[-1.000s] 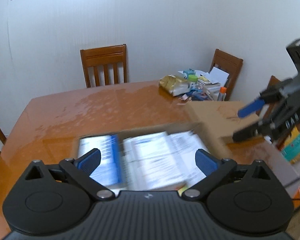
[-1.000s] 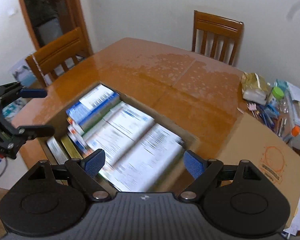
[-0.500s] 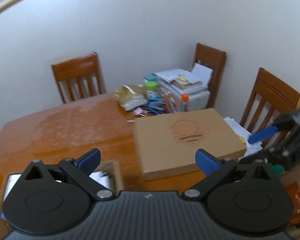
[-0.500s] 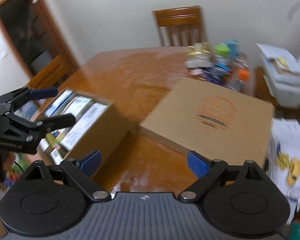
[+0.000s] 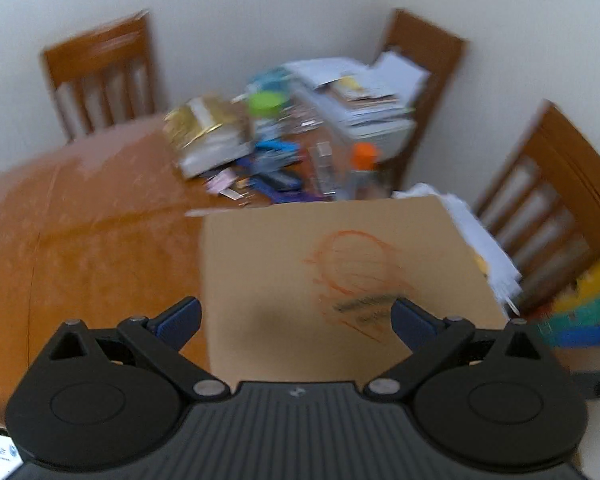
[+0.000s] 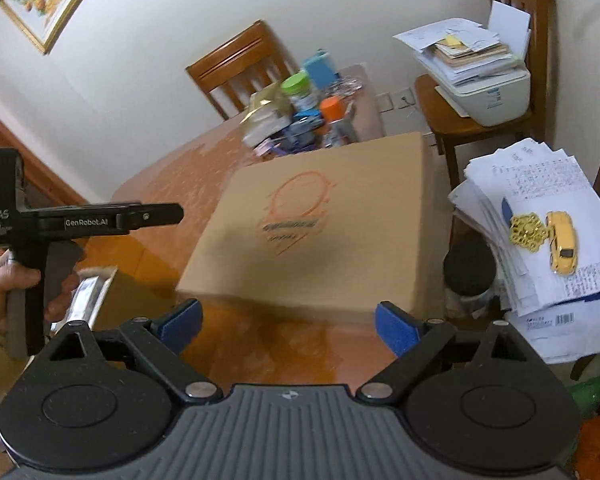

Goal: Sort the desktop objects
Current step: 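Move both grippers to the flat brown box with orange basketball print, then grasp the edge of the flat brown box with the right gripper and tilt it up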

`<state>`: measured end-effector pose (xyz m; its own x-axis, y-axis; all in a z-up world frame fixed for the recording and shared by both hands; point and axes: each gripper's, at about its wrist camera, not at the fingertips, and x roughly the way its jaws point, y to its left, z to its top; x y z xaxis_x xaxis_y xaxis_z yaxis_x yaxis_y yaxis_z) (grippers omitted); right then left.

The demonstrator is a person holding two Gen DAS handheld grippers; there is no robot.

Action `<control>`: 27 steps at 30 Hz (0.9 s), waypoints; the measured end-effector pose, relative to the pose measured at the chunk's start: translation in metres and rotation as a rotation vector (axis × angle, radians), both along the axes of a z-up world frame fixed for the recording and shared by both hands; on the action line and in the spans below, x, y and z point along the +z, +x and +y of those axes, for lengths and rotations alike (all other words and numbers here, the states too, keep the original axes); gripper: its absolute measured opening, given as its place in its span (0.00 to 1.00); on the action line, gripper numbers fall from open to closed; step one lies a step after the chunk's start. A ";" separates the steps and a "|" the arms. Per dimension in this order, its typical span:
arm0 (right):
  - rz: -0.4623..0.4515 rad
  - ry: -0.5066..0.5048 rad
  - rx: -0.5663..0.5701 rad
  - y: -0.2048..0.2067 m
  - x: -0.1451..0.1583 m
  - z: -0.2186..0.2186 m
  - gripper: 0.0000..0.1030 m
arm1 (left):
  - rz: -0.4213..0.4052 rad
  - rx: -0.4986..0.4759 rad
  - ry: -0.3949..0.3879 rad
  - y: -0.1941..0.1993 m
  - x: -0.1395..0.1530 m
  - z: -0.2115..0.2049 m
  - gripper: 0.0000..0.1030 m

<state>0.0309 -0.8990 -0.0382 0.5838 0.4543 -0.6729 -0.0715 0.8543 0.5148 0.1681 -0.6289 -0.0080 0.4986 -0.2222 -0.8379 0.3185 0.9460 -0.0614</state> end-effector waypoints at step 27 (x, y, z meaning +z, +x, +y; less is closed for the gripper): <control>0.153 0.190 -0.143 0.113 -0.087 -0.064 0.93 | 0.180 0.022 0.073 0.052 -0.079 -0.020 0.99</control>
